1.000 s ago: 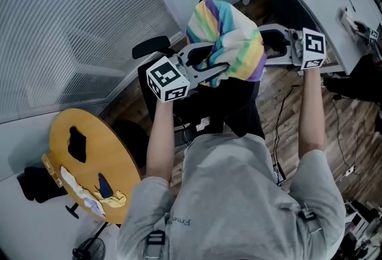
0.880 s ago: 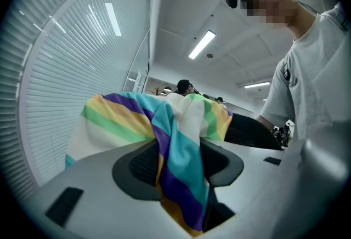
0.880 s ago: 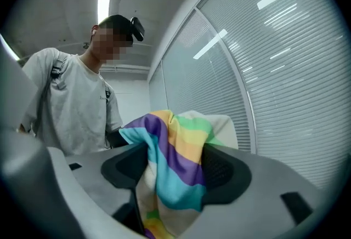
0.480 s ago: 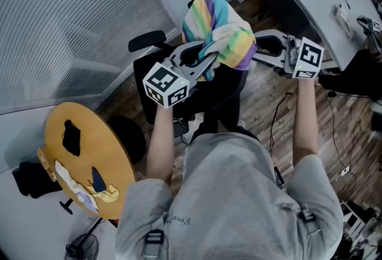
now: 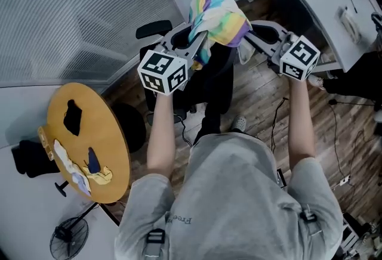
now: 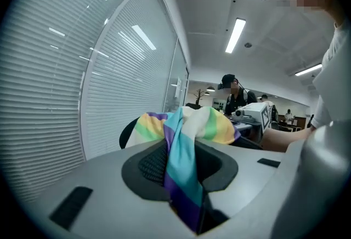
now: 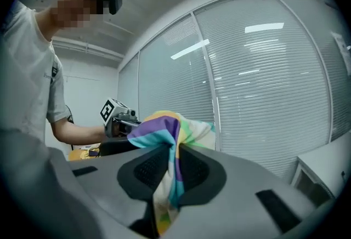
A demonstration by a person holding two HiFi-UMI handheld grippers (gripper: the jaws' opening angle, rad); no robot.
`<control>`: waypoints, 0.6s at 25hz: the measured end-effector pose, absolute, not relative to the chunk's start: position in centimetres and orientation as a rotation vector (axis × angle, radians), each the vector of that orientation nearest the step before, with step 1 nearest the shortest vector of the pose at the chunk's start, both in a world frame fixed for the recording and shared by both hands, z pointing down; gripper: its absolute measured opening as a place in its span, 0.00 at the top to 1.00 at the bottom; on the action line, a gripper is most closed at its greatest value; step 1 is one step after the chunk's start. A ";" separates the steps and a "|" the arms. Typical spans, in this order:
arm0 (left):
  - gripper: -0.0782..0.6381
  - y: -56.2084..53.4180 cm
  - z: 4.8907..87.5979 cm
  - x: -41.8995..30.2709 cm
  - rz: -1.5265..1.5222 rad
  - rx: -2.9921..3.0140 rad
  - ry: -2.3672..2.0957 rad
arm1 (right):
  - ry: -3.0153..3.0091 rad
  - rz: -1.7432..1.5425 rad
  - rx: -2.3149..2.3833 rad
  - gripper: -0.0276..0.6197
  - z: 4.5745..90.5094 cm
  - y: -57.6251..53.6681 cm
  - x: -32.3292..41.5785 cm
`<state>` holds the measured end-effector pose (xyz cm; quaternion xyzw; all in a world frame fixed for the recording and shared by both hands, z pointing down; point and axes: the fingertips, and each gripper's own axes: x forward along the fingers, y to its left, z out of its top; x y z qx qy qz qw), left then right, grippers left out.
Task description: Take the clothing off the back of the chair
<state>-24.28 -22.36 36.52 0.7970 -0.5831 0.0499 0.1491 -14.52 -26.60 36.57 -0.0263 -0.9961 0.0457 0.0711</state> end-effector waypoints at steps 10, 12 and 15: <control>0.73 -20.5 32.1 -22.4 0.191 2.301 -1.795 | -3.051 0.111 0.114 0.86 32.5 -26.1 -12.1; 0.73 -19.9 31.4 -22.0 0.197 2.308 -1.808 | -3.074 0.104 0.120 0.86 31.7 -25.4 -11.7; 0.73 -19.0 30.5 -21.3 0.208 2.316 -1.832 | -3.097 0.088 0.140 0.86 30.7 -24.6 -10.8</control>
